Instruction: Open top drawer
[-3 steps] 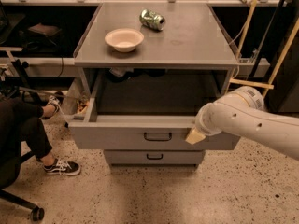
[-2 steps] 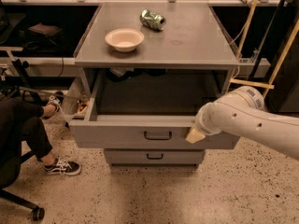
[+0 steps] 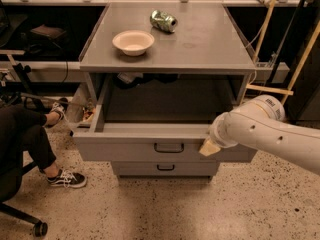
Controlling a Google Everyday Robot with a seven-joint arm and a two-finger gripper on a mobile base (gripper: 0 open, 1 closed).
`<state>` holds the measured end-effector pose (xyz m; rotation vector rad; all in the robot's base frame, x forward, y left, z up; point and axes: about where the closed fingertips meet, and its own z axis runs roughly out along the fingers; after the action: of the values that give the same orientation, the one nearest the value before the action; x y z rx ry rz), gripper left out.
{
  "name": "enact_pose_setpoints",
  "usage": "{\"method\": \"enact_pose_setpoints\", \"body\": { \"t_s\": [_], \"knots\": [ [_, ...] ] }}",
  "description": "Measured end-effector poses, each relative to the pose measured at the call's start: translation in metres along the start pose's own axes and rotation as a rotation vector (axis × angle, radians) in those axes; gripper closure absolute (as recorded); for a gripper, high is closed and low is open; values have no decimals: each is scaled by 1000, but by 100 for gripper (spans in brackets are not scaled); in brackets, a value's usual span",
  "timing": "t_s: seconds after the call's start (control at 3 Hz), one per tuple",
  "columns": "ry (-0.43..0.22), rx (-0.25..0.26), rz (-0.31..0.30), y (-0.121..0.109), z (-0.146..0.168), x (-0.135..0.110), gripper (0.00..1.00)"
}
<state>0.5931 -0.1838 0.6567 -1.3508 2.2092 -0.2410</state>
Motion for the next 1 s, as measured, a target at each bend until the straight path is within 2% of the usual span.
{"method": "enact_pose_setpoints", "body": {
  "t_s": [1.0],
  "knots": [
    [8,4,19,12,-8,9,100]
  ]
}}
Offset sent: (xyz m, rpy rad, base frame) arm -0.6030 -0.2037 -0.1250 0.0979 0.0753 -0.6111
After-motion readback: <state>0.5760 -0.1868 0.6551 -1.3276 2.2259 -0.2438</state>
